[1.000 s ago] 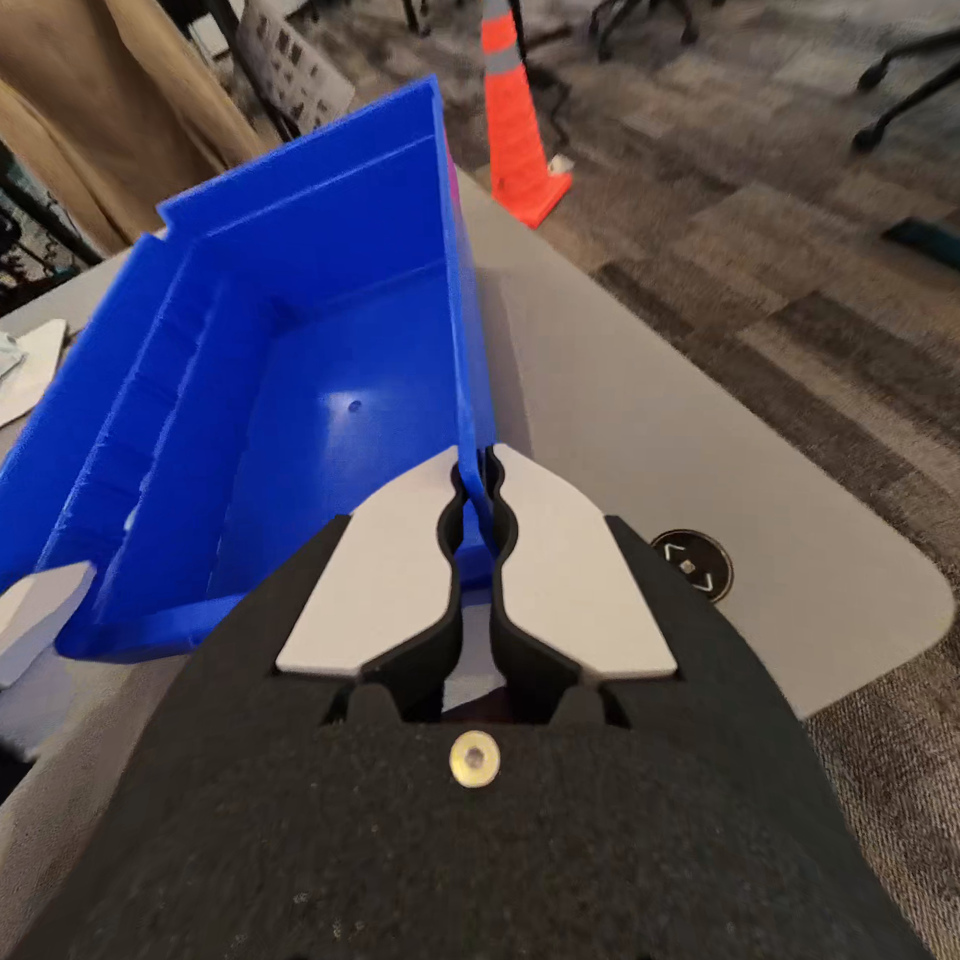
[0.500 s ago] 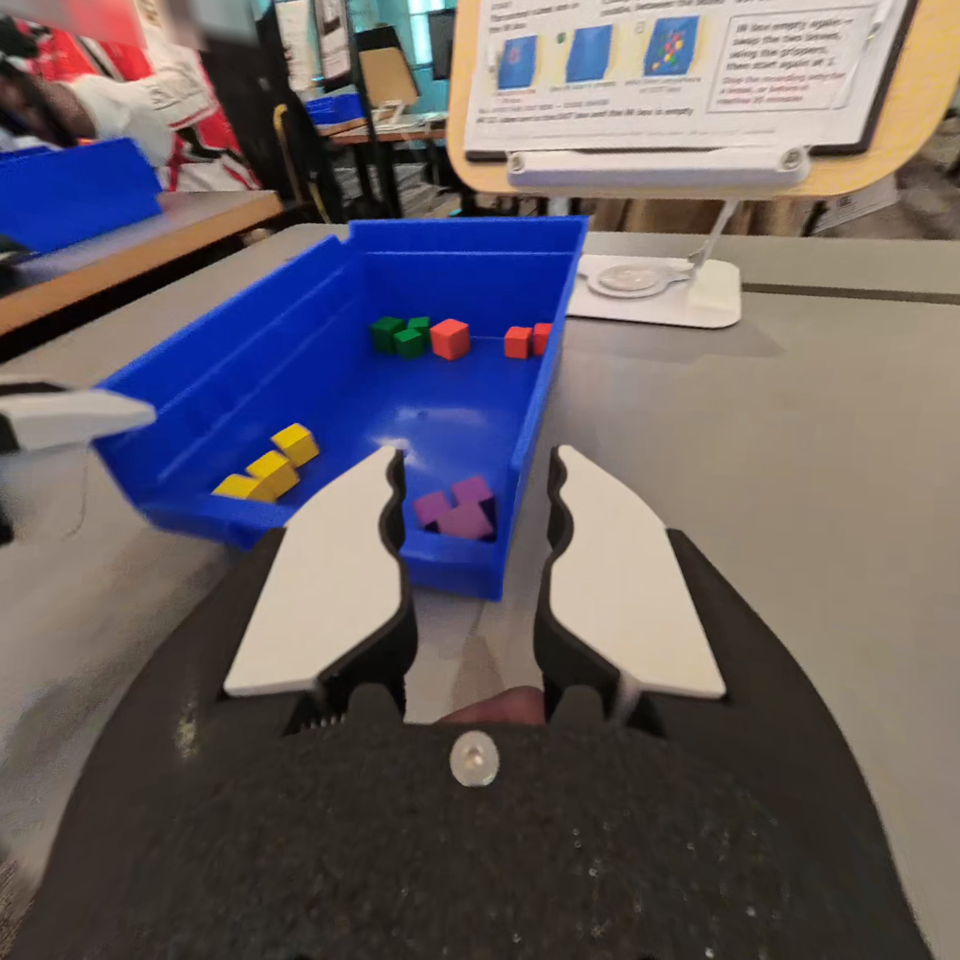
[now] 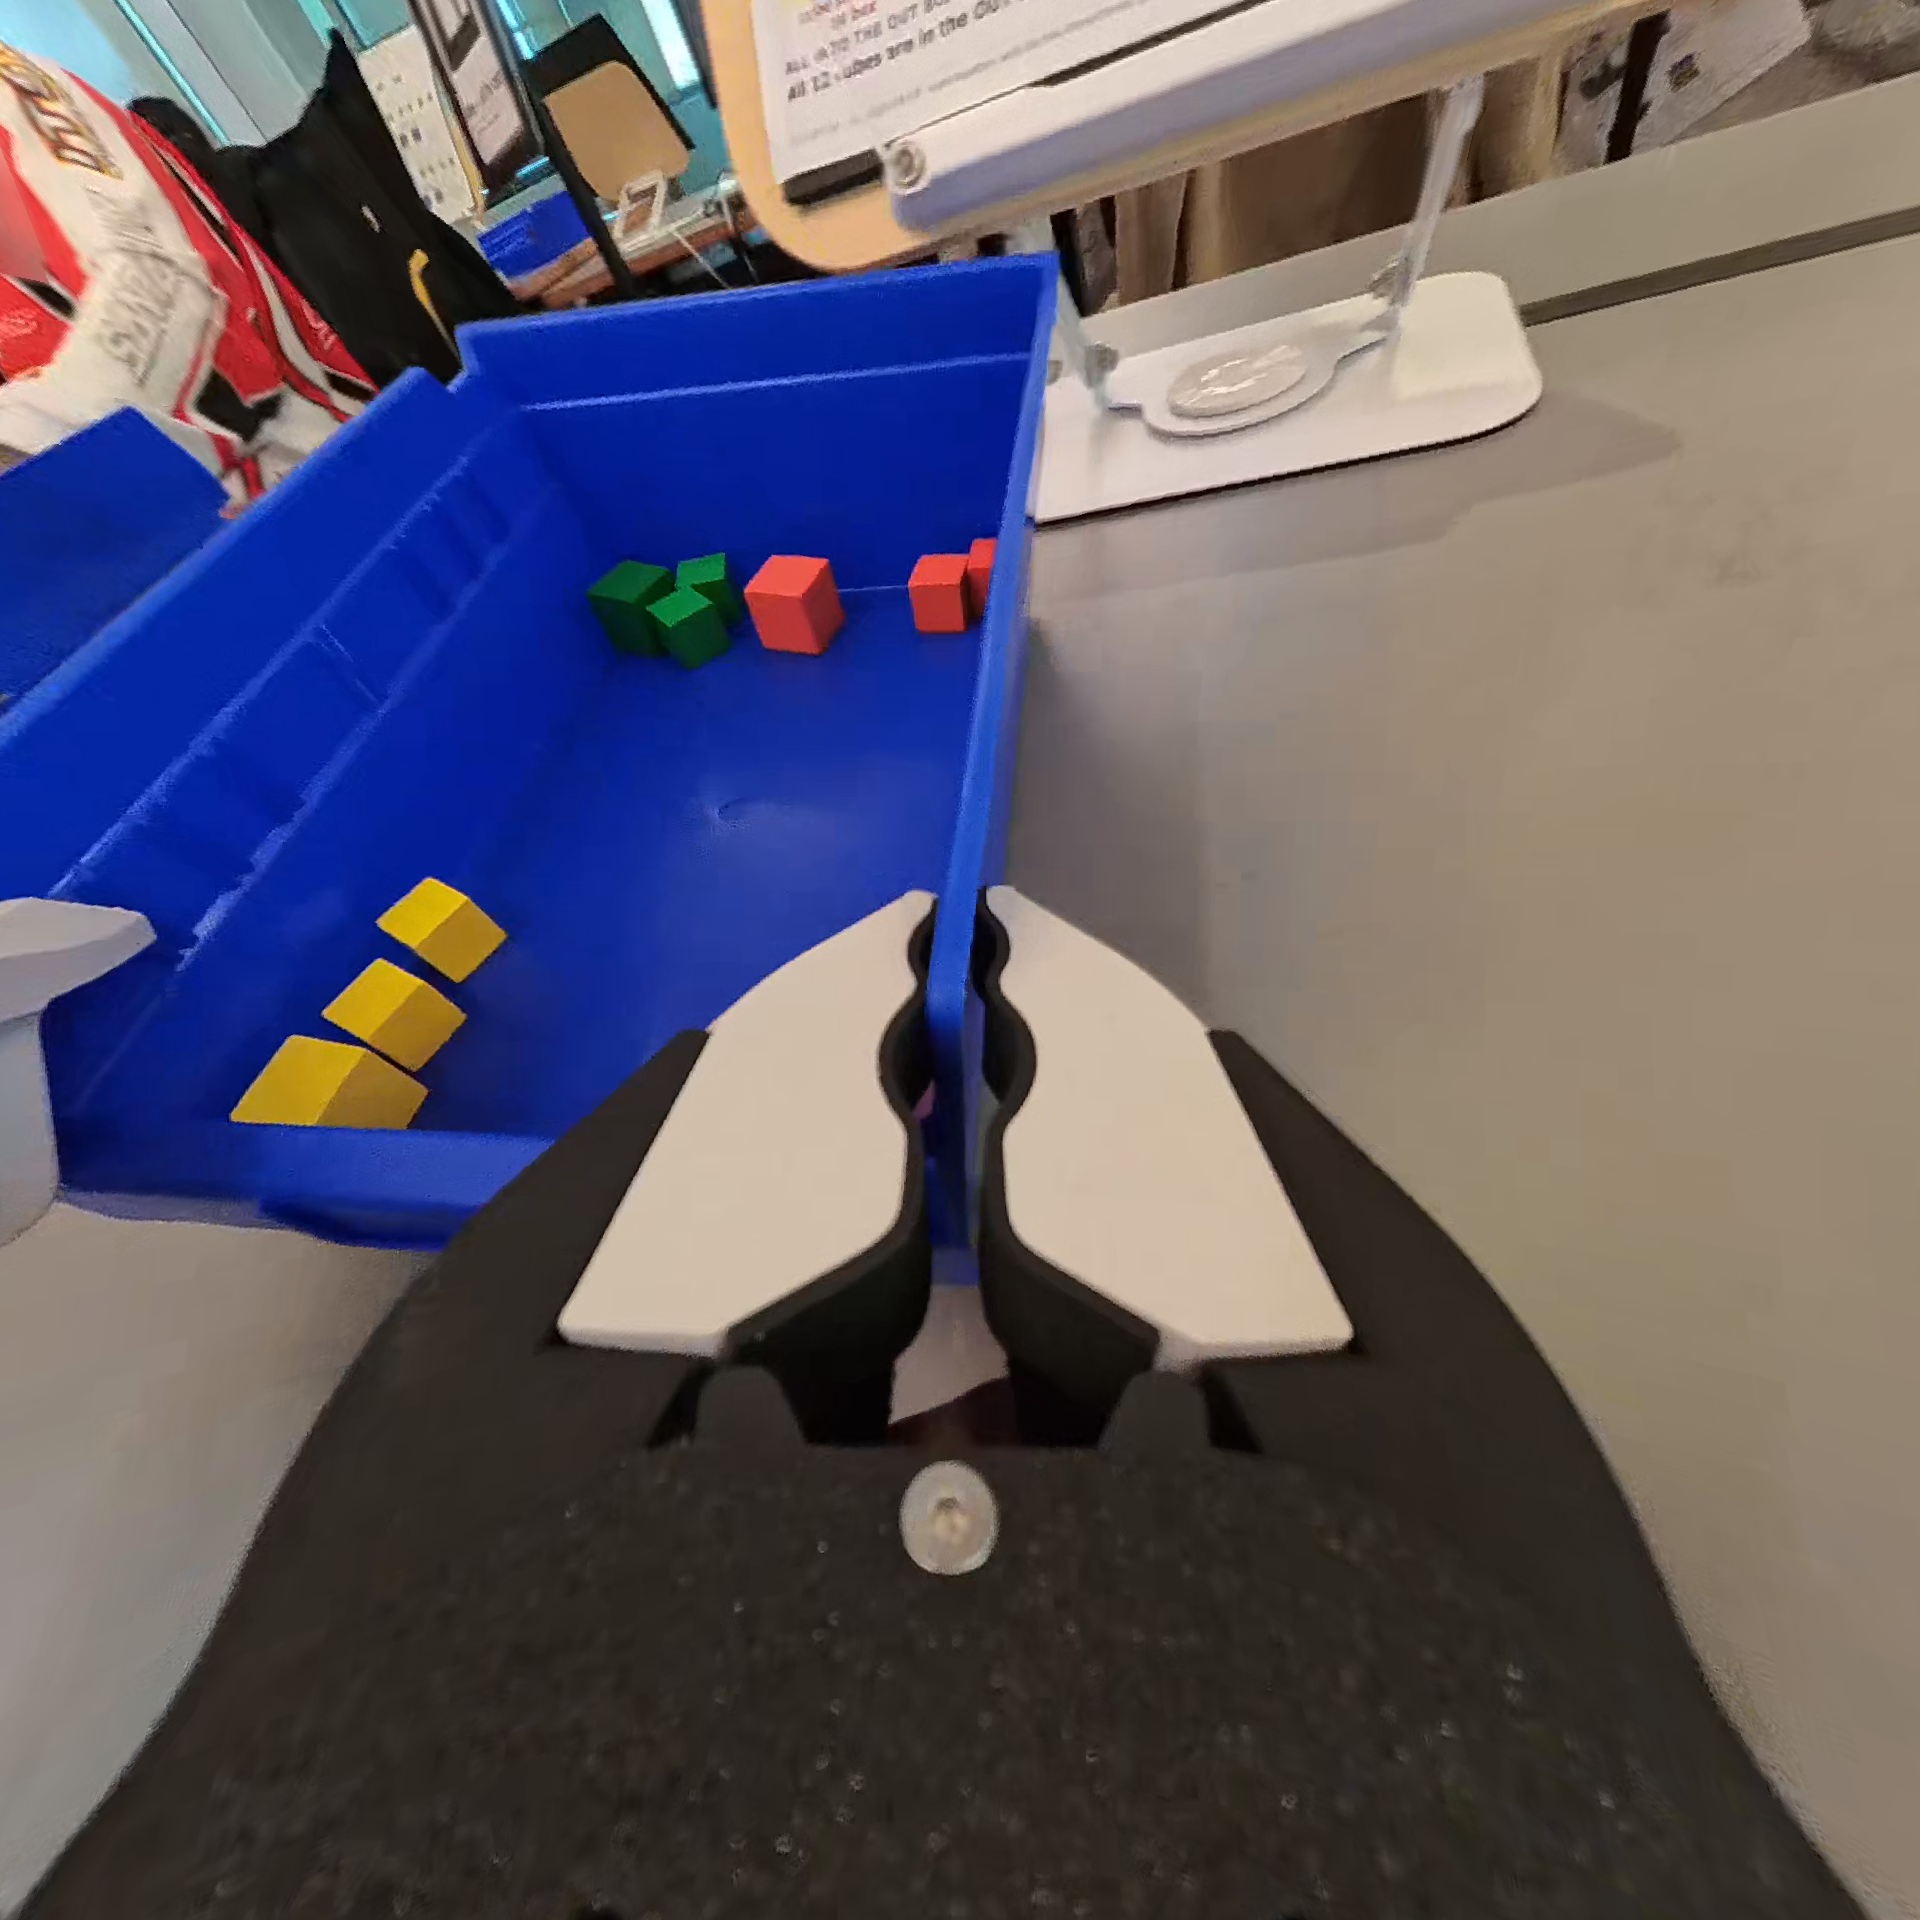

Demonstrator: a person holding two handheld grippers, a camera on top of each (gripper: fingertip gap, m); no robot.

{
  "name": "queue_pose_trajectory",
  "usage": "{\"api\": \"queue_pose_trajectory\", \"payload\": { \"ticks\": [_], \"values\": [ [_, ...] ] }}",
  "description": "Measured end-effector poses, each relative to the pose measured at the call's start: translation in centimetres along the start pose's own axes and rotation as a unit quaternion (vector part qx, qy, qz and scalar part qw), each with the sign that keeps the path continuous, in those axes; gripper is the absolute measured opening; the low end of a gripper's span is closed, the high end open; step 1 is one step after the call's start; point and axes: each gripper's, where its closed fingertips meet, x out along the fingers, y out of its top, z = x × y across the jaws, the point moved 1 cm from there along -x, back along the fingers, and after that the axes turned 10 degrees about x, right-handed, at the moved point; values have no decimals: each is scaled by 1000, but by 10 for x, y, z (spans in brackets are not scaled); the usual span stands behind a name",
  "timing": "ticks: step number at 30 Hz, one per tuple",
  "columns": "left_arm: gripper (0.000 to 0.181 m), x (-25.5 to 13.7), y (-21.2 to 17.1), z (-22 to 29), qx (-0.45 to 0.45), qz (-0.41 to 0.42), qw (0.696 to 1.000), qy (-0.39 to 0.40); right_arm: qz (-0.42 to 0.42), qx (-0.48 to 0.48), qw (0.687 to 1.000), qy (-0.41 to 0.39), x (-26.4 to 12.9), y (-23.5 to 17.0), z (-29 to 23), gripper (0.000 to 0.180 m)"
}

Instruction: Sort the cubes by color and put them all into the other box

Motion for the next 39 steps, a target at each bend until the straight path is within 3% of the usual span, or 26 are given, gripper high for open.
{"api": "queue_pose_trajectory", "payload": {
  "ticks": [8, 17, 22, 30, 39],
  "values": [
    [3, -23, -7, -32, 14, 4, 999, 46, -16, 52, 998, 40, 2, -19, -34, 4],
    [3, -17, -29, -47, -34, -15, 999, 16, -41, -3, 998, 44, 3, -24, -53, 7],
    [3, -35, -18, -59, 2, -7, 998, 56, -66, 40, 995, 69, 10, -33, -62, 6],
    [3, -22, -44, -87, -44, -4, 999, 23, -58, -33, 996, 63, 13, -36, -92, 8],
    [5, -6, -82, -124, -140, 2, 990, -7, -31, -185, 982, 35, 21, -27, -153, 8]
  ]
}}
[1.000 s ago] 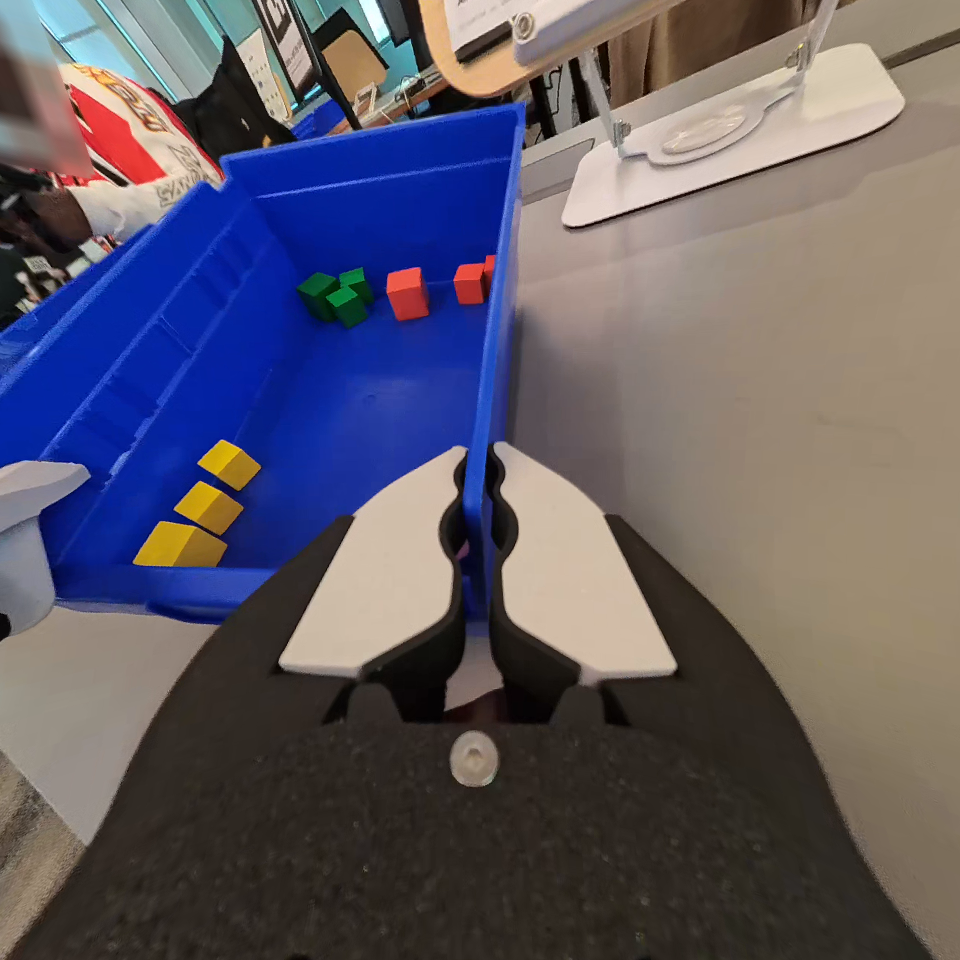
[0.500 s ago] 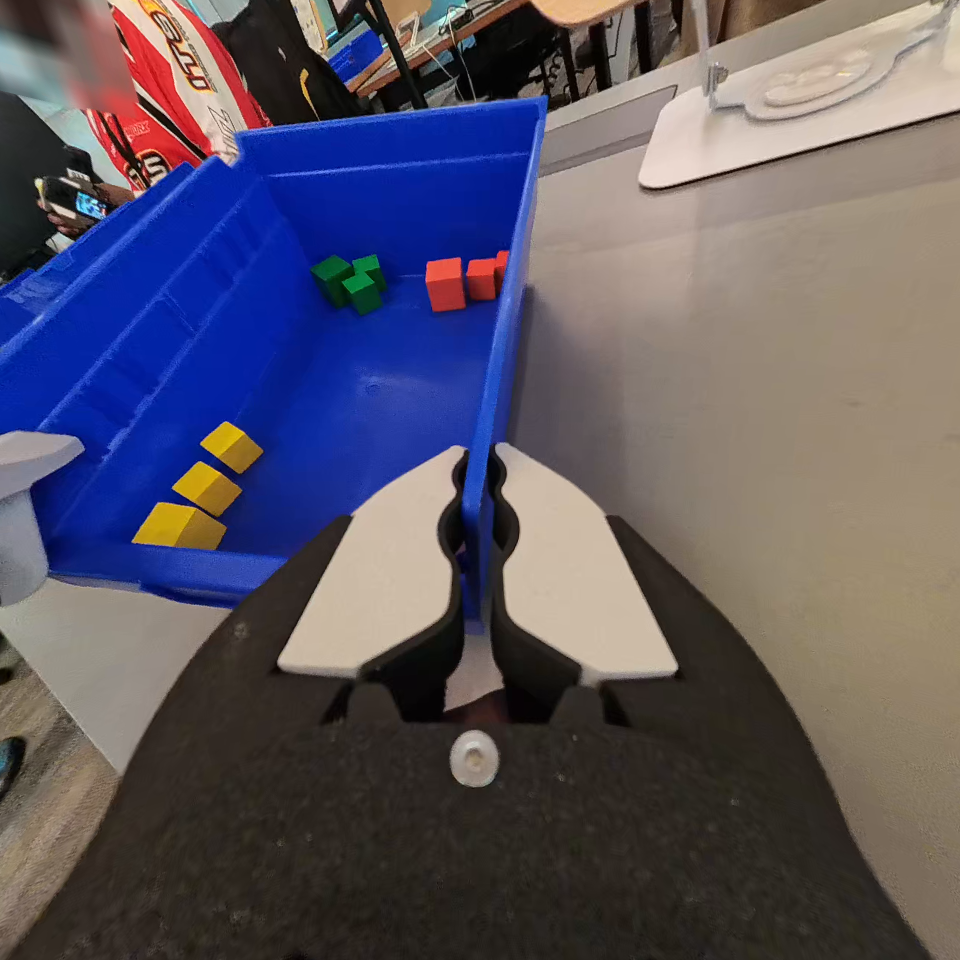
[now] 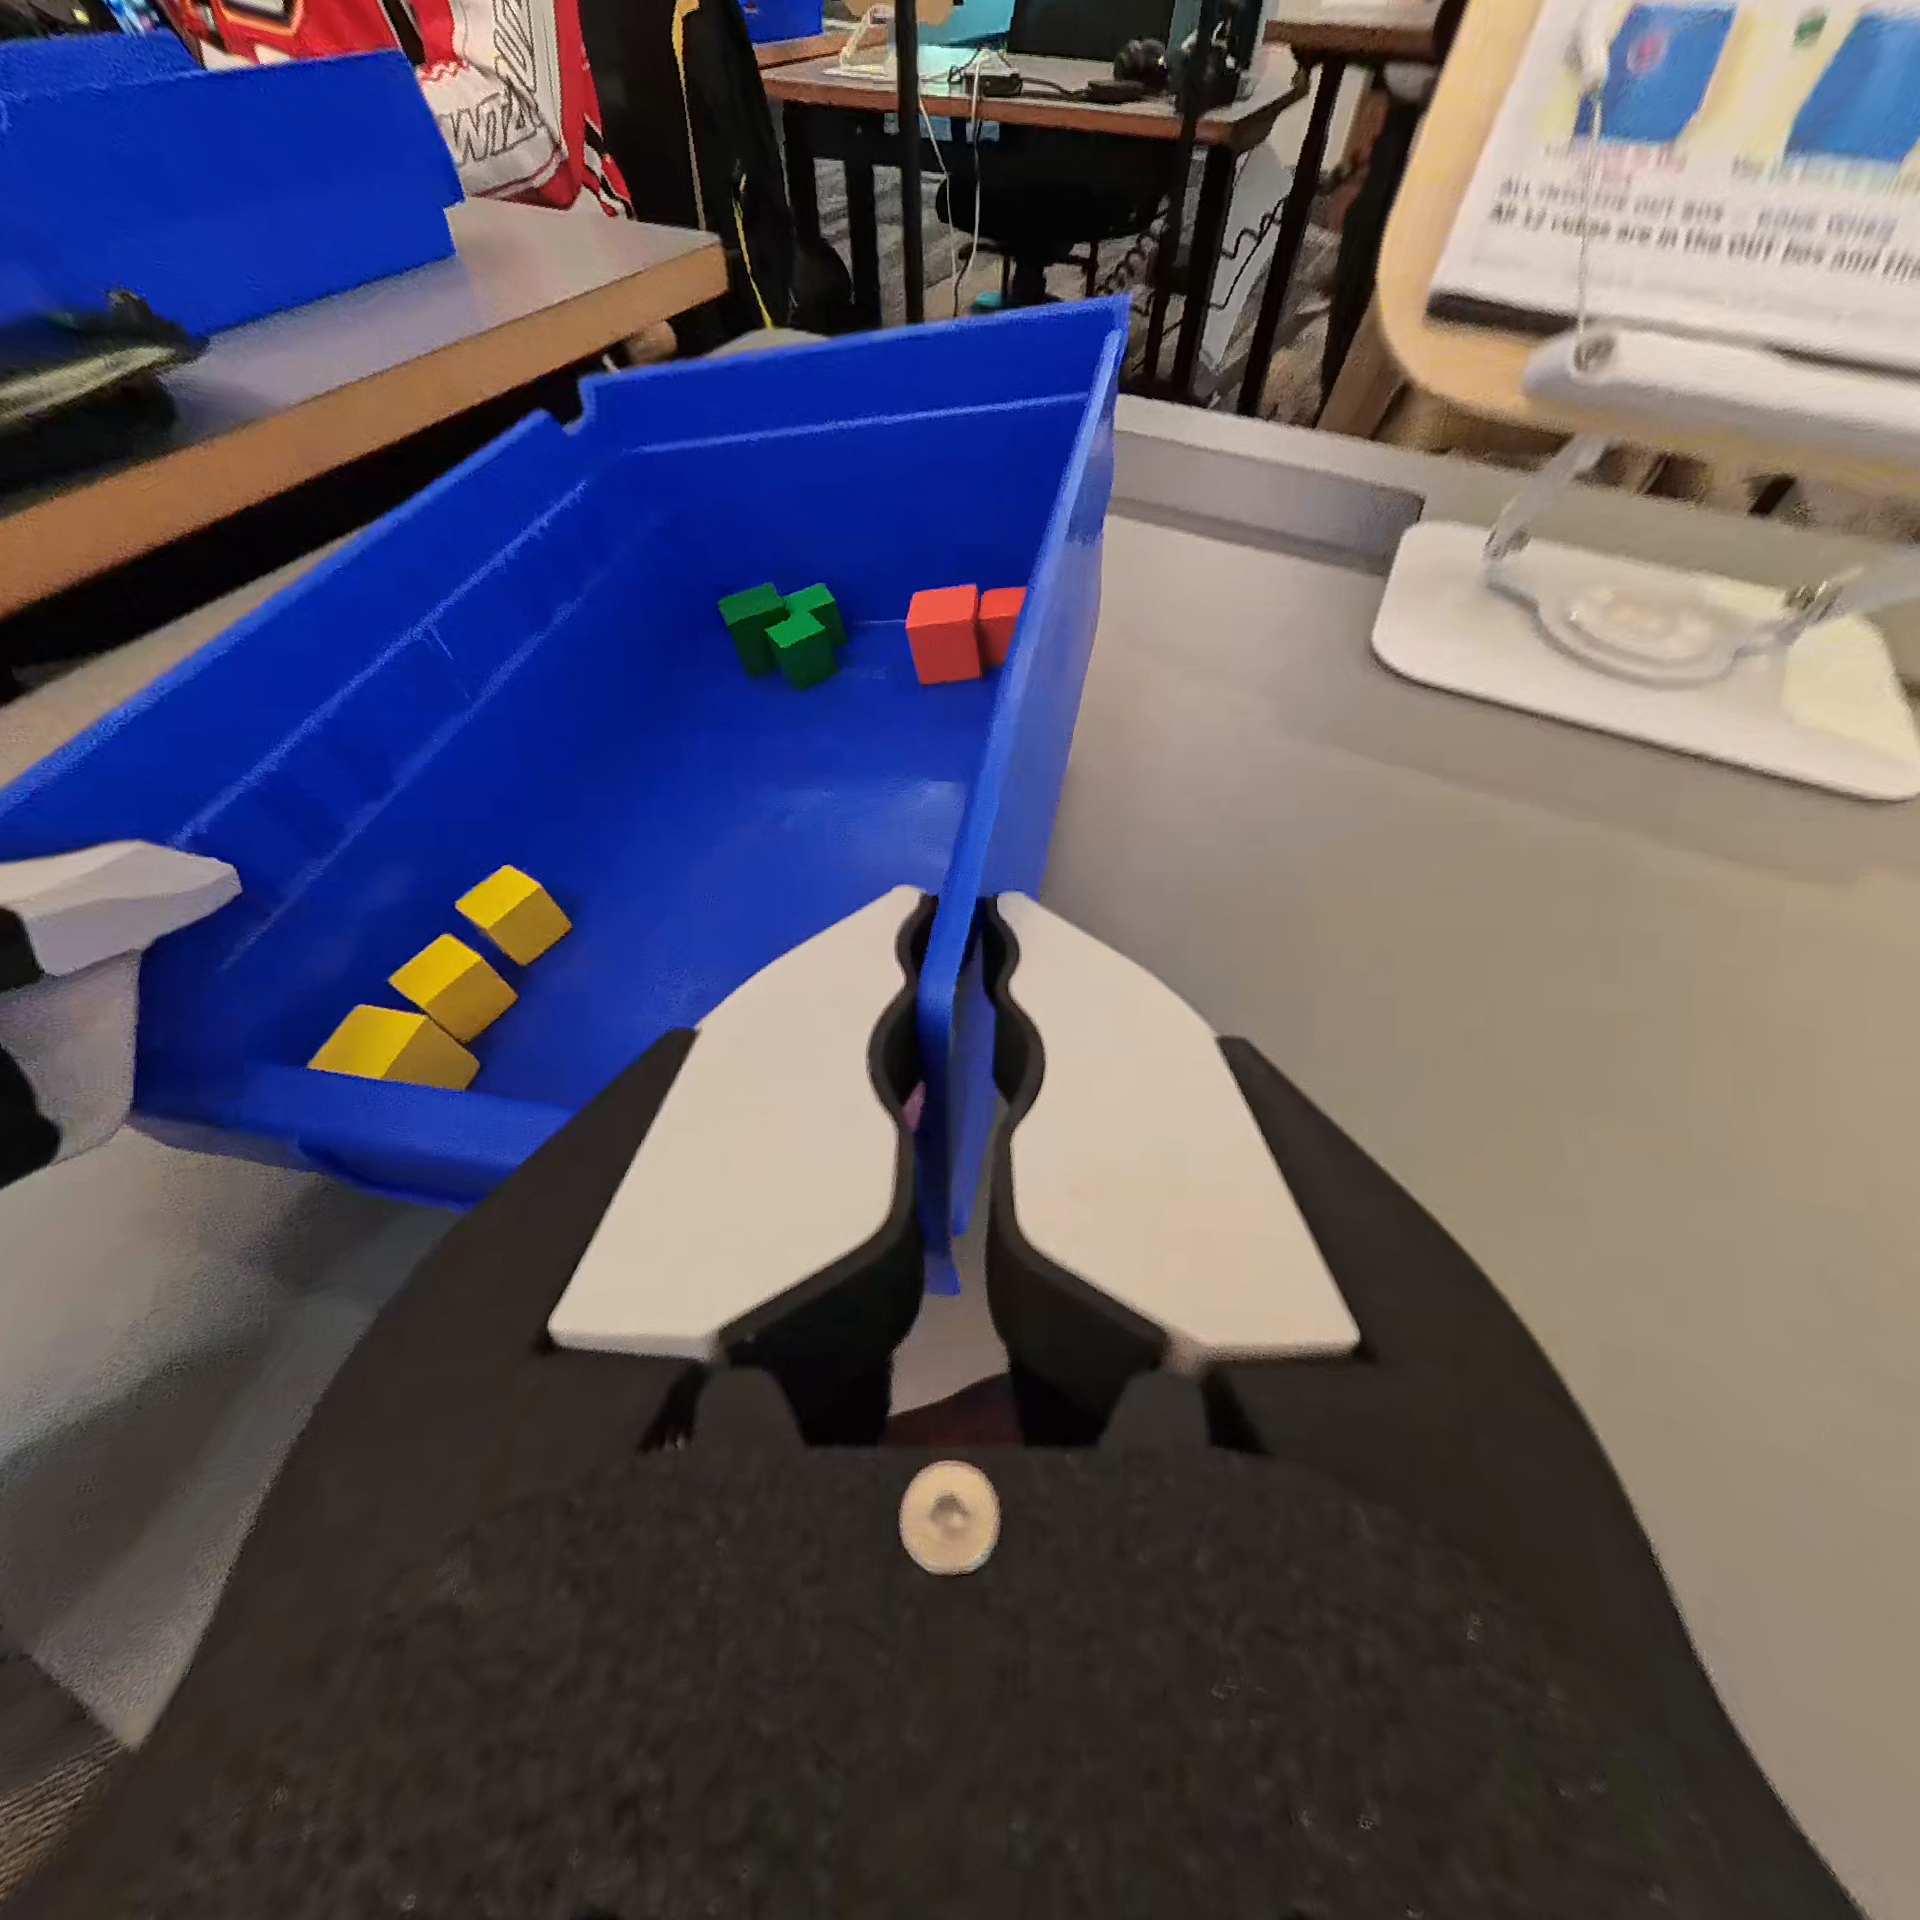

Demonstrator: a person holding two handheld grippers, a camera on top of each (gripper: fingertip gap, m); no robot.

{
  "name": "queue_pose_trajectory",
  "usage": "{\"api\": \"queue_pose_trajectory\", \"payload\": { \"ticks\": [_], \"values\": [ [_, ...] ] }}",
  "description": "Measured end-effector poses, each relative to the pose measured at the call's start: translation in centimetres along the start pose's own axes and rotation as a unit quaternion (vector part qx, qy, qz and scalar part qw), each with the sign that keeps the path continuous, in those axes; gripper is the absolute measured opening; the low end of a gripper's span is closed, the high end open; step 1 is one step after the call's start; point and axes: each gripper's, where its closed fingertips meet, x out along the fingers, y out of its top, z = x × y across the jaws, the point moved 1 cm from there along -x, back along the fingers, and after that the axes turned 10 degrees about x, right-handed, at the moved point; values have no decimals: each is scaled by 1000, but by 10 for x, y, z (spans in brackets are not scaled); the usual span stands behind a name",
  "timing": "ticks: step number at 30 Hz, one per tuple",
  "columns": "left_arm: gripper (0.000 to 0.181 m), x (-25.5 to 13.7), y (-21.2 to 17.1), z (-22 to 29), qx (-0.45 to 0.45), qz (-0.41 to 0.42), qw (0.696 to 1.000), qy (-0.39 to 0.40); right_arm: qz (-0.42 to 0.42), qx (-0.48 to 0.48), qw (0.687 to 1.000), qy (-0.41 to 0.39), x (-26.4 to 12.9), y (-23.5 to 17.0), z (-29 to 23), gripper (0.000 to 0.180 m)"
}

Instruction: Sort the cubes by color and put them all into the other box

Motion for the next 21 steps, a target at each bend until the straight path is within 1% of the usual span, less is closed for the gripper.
{"api": "queue_pose_trajectory", "payload": {
  "ticks": [4, 7, 14, 17, 19, 21],
  "values": [
    [4, 1, -1, -6, -20, 8, 1000, -6, 1, -13, 1000, -7, 6, 8, -8, 7],
    [3, 0, 2, -8, -20, 9, 1000, -7, -9, 3, 1000, 1, 11, 5, -7, 7],
    [3, 4, 7, -17, 33, -2, 999, 21, -30, 63, 997, 22, 25, -18, -4, 7],
    [4, 11, 10, -24, 60, -4, 998, 10, -25, 91, 995, 29, 24, -27, -10, 10],
    [5, 20, 12, -32, 74, -6, 997, 8, -17, 105, 994, 40, 20, -35, -20, 15],
    [5, 27, 16, -36, 60, 1, 998, -15, 0, 99, 995, 28, 16, -37, -27, 17]
  ]
}}
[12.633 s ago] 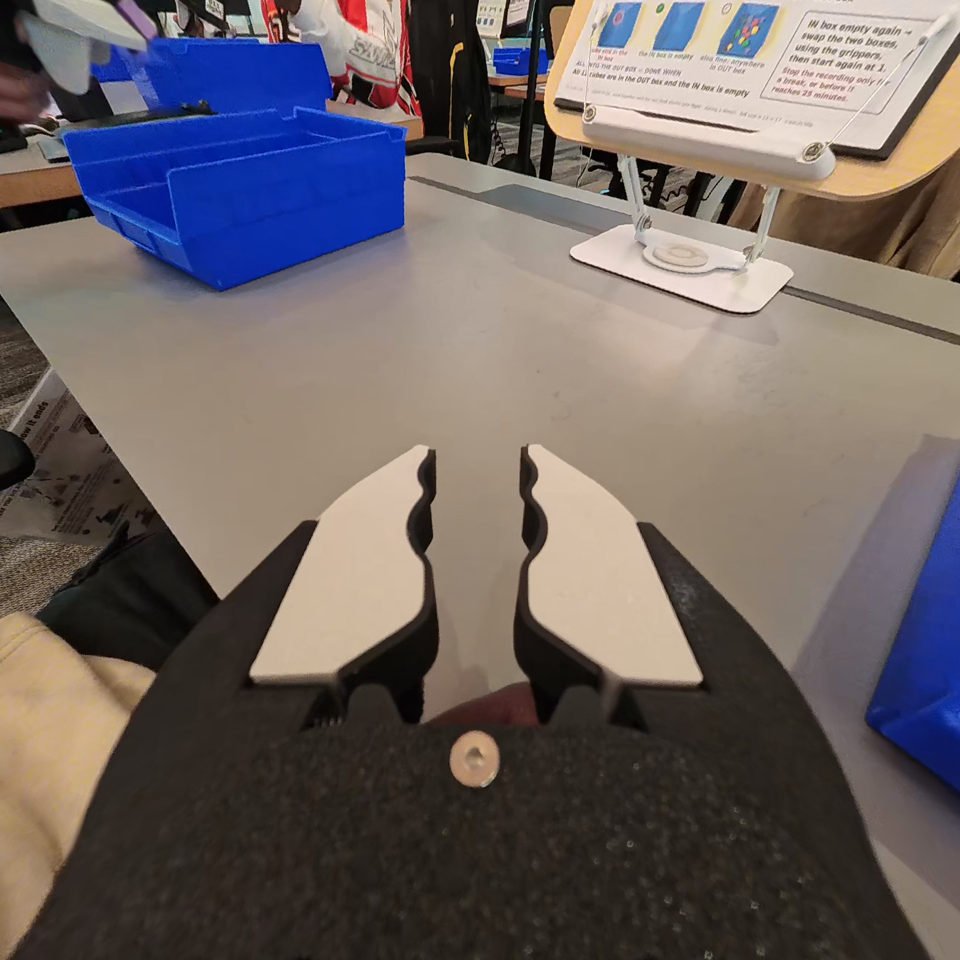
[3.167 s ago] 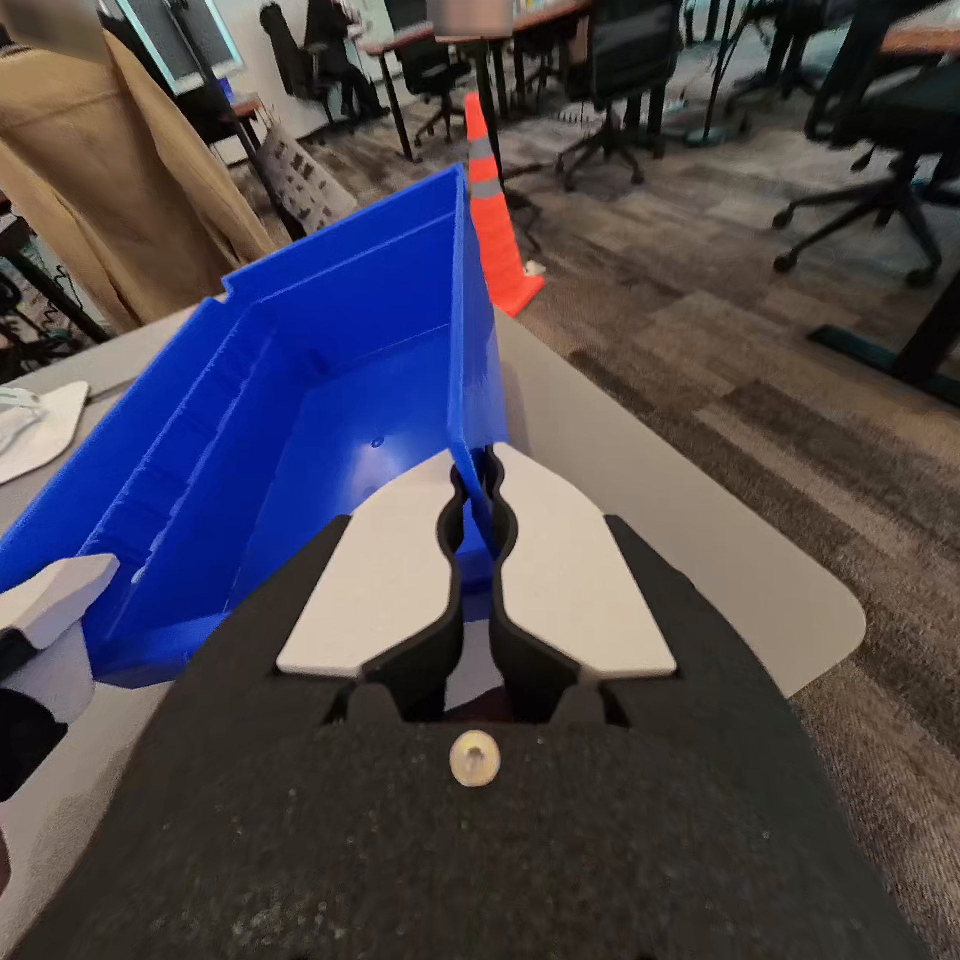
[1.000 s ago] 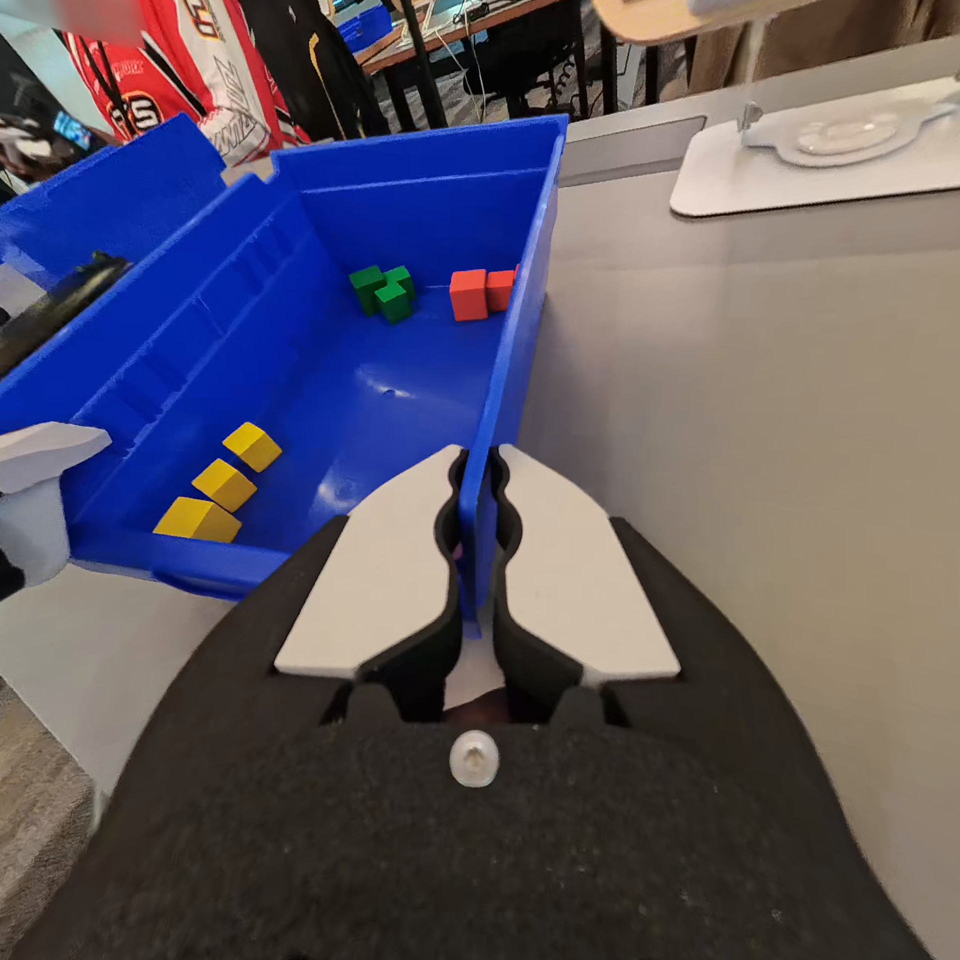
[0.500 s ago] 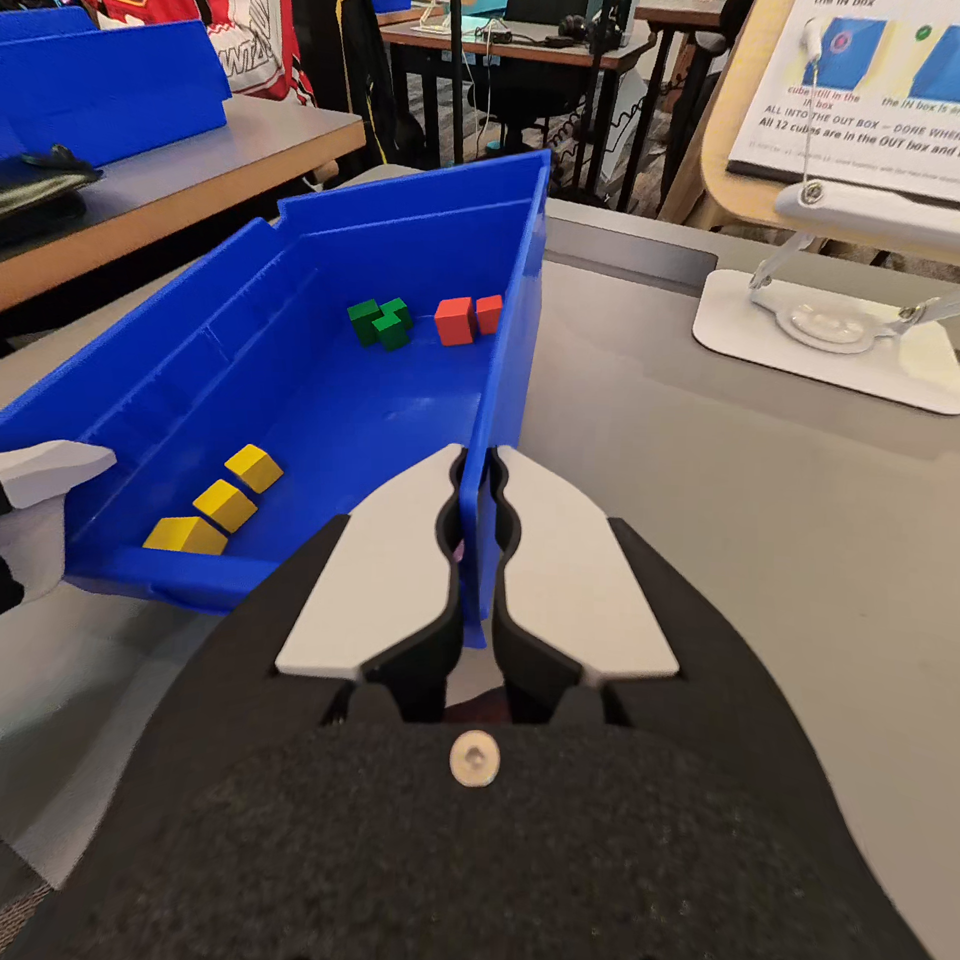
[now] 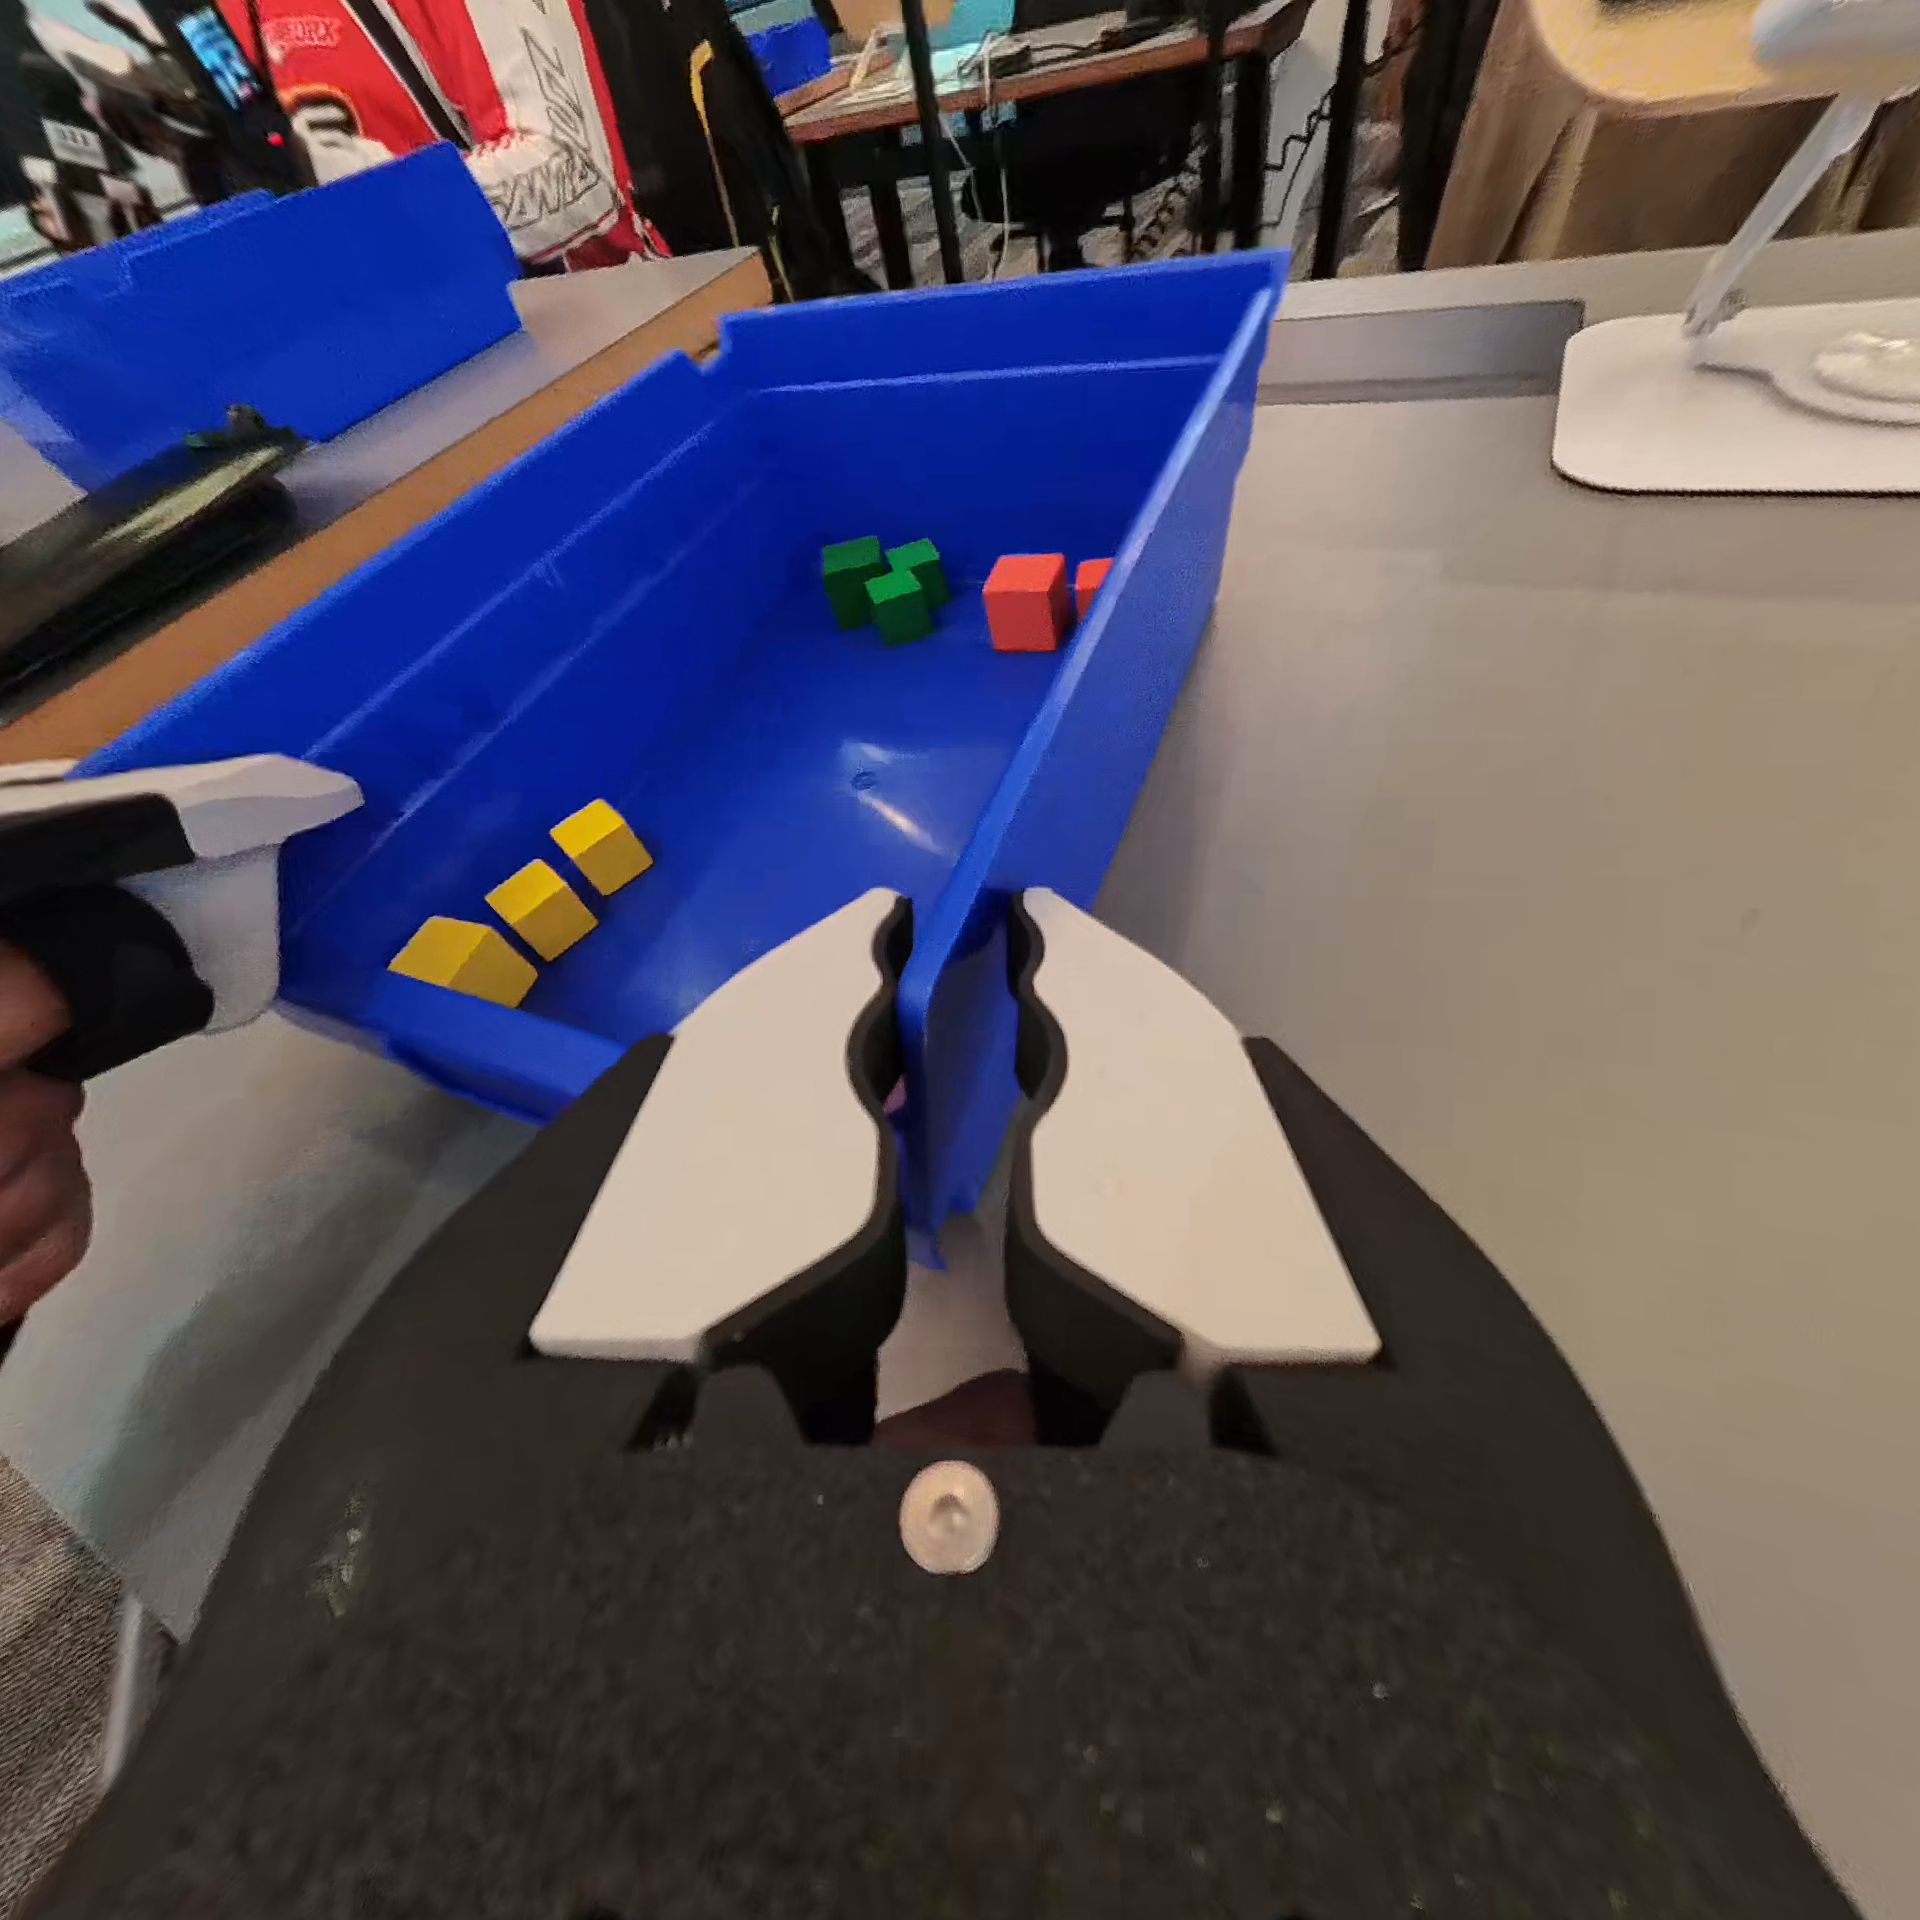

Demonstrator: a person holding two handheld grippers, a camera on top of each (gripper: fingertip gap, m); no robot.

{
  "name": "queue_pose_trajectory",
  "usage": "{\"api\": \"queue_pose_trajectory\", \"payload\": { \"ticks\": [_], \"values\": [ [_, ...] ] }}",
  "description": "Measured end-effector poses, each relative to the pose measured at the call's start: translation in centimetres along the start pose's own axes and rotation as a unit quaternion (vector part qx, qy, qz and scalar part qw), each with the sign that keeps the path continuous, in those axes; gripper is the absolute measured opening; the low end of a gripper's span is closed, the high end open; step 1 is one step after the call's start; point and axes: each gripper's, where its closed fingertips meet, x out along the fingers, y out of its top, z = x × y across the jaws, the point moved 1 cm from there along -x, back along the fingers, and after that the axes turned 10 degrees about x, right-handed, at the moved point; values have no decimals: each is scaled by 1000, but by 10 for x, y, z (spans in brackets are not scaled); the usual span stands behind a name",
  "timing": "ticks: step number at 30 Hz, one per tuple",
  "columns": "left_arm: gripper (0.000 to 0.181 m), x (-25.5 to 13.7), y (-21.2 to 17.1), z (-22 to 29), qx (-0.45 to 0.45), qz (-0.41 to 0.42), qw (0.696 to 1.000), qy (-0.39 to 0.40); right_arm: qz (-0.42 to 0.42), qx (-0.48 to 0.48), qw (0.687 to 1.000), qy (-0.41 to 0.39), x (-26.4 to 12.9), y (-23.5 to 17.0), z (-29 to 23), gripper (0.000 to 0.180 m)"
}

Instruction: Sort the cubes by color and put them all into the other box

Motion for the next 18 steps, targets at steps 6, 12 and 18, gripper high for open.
{"api": "queue_pose_trajectory", "payload": {
  "ticks": [6, 12, 18],
  "values": [
    [5, 17, 8, -15, -15, -1, 1000, 18, -7, 9, 1000, -8, 28, 9, -3, 16],
    [7, 23, 10, -29, -27, -4, 999, 29, -34, 10, 999, 22, 42, 11, -12, 20],
    [44, -65, 26, 1, -9, 84, 993, 83, 3, -100, 989, 112, -54, 51, 12, 47]
  ]
}}
